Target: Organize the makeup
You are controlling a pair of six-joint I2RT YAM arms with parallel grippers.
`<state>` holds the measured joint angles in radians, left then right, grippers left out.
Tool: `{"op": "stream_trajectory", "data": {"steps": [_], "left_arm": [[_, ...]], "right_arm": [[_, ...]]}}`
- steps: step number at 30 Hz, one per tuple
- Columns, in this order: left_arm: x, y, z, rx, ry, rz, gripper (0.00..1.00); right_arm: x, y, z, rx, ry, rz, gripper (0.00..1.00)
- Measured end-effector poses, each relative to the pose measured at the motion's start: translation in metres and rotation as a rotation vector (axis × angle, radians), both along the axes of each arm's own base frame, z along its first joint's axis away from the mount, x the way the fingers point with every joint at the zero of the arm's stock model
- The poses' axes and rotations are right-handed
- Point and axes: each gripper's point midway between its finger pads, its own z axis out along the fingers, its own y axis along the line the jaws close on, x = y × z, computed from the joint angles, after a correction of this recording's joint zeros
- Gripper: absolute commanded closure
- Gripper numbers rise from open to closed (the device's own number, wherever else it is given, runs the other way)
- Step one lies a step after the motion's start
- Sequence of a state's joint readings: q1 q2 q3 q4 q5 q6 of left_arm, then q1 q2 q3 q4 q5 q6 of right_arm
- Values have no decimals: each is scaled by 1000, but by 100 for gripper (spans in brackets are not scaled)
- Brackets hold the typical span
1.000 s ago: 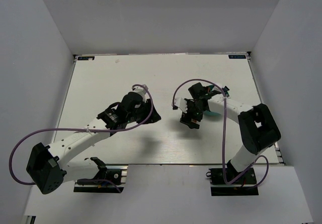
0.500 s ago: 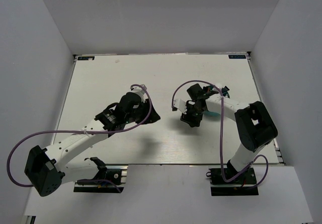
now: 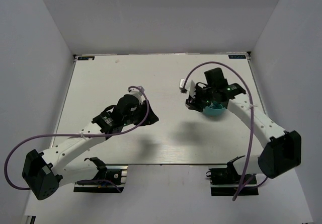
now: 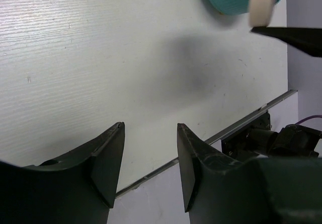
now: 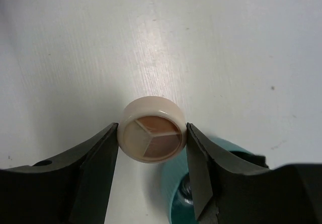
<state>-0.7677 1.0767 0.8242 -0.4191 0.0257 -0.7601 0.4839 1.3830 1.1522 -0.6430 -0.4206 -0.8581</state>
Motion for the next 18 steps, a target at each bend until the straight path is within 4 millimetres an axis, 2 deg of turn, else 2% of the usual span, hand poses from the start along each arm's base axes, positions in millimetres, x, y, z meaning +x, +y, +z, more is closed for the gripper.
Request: {"op": "stream_trajectory", "data": {"steps": [3,9,12,18], "left_arm": [[1,3,1,1,-10,12,44],[-1,8,-5,13,-10,23,44],[-1,8,-6,15,-8,22,44],[1,5,-7,12,-10,18,44]], "right_arm": [[6,-13,32,73,-66,-53,100],[9,-55,73,158,-187,-224,100],[12,-84,80,167,-223,-339,100],[14,-134,77,162,-226,-545,100]]}}
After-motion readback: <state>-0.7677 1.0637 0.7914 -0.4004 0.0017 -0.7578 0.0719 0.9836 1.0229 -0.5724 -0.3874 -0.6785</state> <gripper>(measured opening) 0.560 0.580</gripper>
